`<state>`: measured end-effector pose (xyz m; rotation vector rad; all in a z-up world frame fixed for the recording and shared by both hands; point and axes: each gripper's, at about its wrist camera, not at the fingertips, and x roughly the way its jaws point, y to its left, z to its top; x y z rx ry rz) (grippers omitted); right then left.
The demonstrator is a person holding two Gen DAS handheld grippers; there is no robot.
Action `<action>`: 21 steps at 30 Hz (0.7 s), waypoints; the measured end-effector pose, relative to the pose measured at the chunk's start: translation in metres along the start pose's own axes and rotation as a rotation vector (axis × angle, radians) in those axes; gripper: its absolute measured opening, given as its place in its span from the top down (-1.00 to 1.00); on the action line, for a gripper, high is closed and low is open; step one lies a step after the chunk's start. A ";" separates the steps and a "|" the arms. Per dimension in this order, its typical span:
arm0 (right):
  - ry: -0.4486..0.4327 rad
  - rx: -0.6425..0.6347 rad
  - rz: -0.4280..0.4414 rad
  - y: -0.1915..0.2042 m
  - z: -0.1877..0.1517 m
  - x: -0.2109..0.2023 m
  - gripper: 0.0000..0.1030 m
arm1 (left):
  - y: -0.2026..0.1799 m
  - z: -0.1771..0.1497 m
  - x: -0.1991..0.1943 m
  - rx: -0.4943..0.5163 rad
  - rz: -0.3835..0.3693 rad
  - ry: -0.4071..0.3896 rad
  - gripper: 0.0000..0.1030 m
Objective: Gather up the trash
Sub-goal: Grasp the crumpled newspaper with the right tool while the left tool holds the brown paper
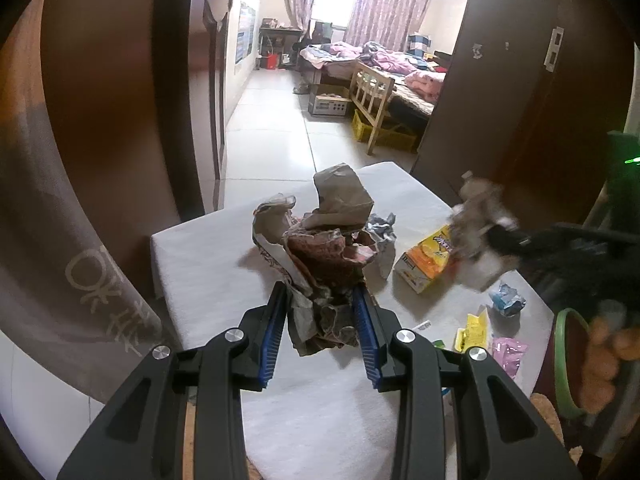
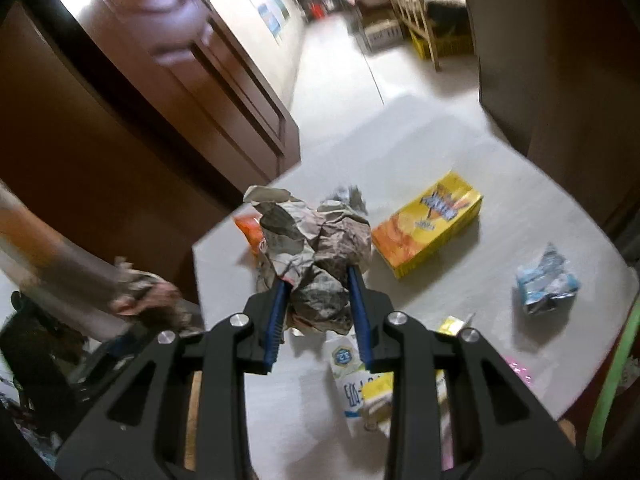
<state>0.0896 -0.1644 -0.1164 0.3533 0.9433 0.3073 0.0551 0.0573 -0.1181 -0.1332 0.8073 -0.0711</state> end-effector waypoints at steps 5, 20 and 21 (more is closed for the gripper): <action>-0.135 -0.020 0.021 0.011 -0.001 -0.046 0.42 | -0.009 0.007 -0.016 0.014 -0.002 -0.035 0.38; -0.283 0.013 0.047 -0.018 -0.025 -0.119 0.41 | -0.078 0.020 -0.057 0.130 -0.063 -0.129 0.38; -0.289 0.021 0.050 -0.021 -0.025 -0.122 0.41 | -0.083 0.020 -0.058 0.137 -0.070 -0.129 0.38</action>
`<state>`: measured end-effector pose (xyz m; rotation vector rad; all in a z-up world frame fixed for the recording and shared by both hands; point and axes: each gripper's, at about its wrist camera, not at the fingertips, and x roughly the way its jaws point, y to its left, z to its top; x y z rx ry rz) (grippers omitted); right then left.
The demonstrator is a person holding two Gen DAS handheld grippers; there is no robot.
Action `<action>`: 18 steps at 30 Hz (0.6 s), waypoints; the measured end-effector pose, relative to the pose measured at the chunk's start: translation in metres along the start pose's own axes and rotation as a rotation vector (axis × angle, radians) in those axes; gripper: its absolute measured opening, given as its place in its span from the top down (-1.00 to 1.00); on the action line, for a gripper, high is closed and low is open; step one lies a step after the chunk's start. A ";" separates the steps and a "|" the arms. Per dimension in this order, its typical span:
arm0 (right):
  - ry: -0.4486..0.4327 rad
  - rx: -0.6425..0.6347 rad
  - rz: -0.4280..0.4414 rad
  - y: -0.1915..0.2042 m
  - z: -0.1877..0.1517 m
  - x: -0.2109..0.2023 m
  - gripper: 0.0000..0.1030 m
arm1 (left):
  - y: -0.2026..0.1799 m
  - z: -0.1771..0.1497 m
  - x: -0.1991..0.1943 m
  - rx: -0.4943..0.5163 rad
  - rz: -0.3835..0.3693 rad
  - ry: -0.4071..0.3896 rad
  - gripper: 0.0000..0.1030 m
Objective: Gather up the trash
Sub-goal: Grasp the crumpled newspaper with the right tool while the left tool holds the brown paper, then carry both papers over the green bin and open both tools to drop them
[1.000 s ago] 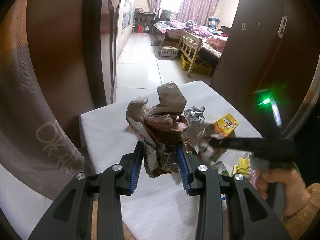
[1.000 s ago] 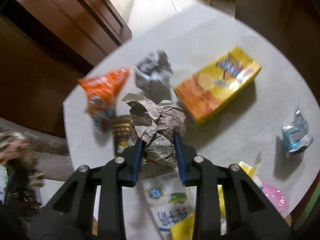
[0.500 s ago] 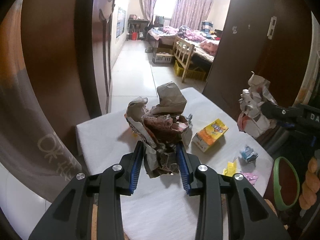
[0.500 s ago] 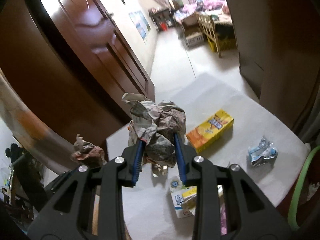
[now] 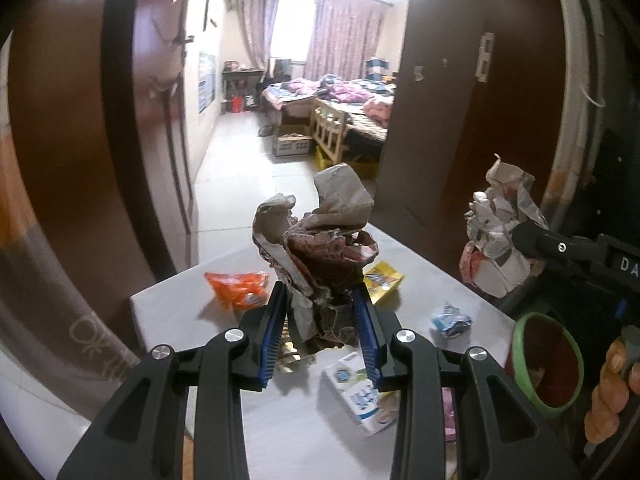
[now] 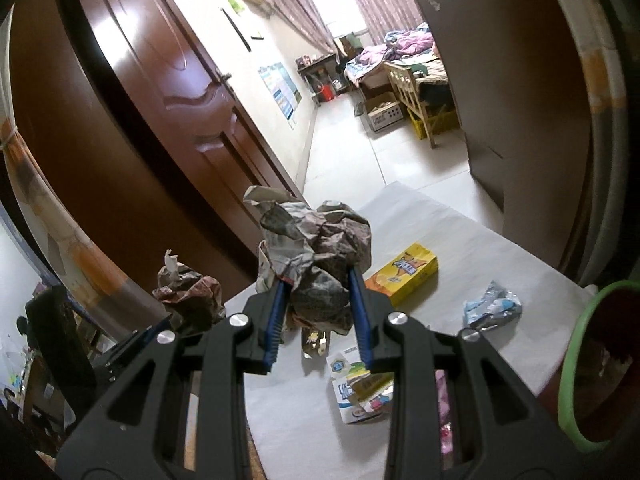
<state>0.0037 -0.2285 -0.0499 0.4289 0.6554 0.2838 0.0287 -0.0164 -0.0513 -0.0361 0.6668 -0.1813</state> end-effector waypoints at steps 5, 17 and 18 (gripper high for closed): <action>-0.035 0.049 0.011 -0.018 0.002 -0.017 0.42 | -0.025 -0.006 0.006 0.033 -0.035 0.031 0.38; -0.083 0.185 -0.049 -0.090 -0.005 -0.062 0.42 | -0.101 -0.012 0.020 0.108 -0.172 0.053 0.37; -0.090 0.202 -0.067 -0.100 -0.007 -0.067 0.42 | -0.109 -0.013 0.024 0.118 -0.188 0.057 0.37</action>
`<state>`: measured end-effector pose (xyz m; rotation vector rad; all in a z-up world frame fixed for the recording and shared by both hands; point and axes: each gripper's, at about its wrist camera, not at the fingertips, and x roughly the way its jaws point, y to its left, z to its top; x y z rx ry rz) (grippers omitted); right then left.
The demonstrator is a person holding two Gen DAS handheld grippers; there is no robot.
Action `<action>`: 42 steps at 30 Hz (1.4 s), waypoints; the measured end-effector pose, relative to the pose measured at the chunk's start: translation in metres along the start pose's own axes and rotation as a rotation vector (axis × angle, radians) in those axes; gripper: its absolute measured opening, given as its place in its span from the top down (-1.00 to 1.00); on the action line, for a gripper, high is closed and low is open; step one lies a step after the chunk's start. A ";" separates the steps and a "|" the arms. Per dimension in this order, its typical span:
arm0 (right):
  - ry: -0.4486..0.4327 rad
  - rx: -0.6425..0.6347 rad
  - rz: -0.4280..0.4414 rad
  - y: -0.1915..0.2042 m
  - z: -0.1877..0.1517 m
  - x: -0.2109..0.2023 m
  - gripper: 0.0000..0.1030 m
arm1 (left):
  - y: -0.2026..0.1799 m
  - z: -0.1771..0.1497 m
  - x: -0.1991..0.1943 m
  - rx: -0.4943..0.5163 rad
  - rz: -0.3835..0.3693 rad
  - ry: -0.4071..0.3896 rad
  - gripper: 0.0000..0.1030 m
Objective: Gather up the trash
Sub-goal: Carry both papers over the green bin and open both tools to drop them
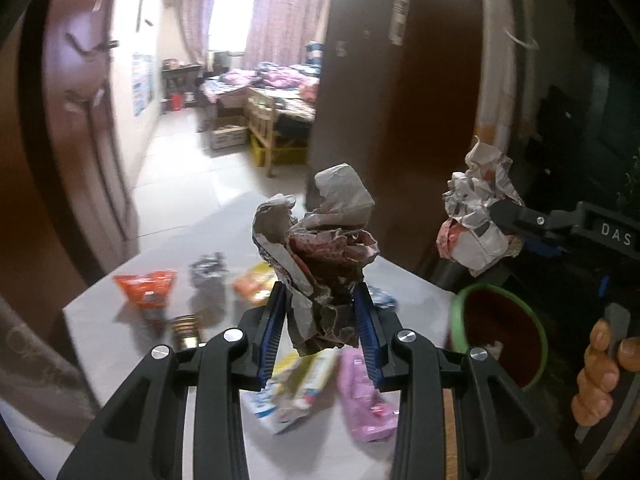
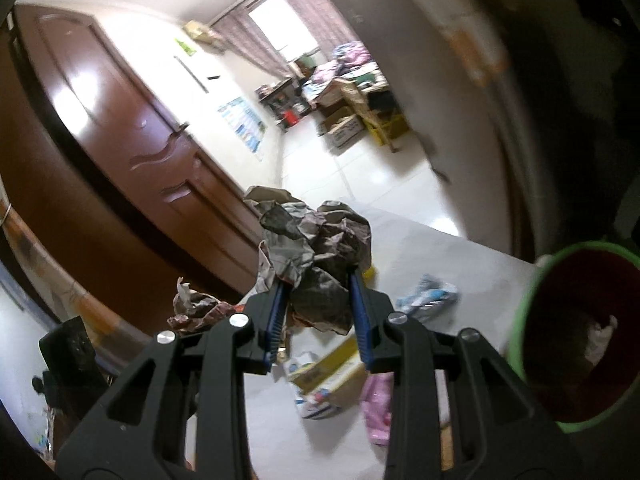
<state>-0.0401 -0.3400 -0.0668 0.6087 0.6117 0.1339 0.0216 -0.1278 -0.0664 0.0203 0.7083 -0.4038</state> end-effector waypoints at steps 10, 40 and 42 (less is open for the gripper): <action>-0.083 0.184 -0.174 -0.101 0.007 -0.046 0.40 | -0.111 -0.017 0.066 0.138 -0.281 0.118 0.37; -0.022 0.322 -0.389 -0.175 -0.012 -0.042 -0.29 | -0.101 -0.016 0.049 0.150 -0.205 0.077 -0.78; -0.022 0.311 -0.380 -0.168 -0.011 -0.040 -0.29 | -0.089 -0.014 0.042 0.155 -0.167 0.060 -0.78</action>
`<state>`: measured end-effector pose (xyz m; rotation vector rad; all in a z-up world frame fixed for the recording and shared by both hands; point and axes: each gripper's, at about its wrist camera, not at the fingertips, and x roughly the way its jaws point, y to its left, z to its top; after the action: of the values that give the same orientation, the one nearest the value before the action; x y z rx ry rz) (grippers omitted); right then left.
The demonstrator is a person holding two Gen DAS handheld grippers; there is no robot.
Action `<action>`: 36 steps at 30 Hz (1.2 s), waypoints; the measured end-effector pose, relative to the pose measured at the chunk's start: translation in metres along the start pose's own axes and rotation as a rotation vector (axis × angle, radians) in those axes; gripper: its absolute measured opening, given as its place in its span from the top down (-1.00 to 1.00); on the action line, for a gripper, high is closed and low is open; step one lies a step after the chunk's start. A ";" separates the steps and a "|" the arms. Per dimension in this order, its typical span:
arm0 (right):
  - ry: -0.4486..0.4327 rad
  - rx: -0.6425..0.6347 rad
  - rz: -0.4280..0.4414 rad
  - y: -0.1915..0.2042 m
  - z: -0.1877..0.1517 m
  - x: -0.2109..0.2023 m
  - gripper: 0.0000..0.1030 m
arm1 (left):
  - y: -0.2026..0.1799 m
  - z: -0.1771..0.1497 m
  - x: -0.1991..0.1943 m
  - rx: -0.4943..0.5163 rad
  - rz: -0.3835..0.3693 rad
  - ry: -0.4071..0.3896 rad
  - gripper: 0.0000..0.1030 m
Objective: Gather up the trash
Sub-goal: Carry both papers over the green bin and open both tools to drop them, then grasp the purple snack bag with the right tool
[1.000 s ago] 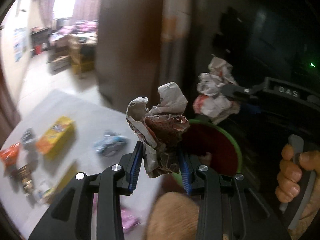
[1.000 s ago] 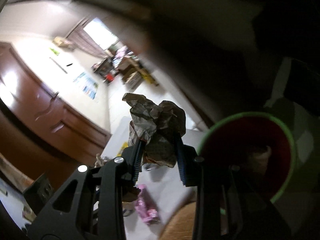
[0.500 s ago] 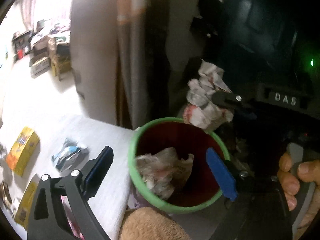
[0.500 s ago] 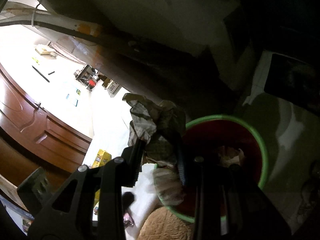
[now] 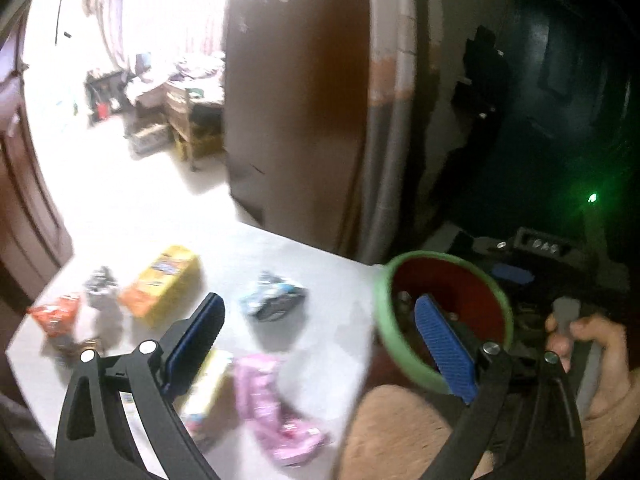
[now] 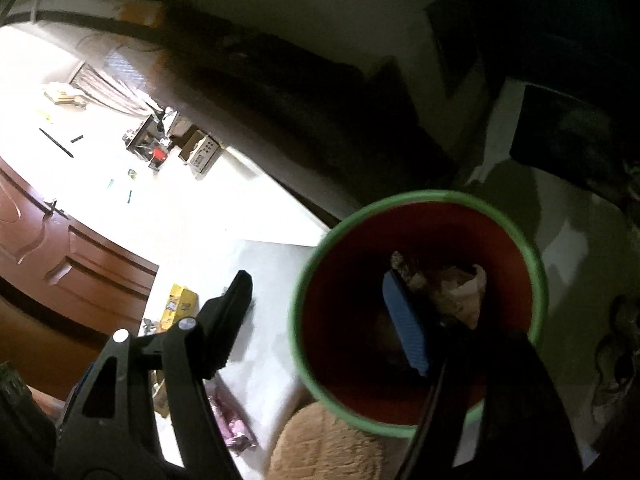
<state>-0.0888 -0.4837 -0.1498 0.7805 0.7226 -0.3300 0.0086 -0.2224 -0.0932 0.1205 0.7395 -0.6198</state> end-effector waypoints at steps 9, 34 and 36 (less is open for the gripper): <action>0.016 -0.168 0.060 0.079 -0.021 0.000 -0.36 | 0.069 0.004 -0.033 -0.121 0.099 -0.051 -0.78; 0.252 -0.455 0.117 0.215 -0.122 0.055 -0.37 | 0.227 -0.060 -0.079 -0.472 0.304 -0.049 -0.78; 0.309 -0.460 0.131 0.221 -0.138 0.067 -0.37 | 0.232 -0.064 -0.082 -0.492 0.303 -0.054 -0.78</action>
<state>0.0098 -0.2331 -0.1494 0.4393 0.9882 0.0817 0.0560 0.0269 -0.1115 -0.2345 0.7836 -0.1412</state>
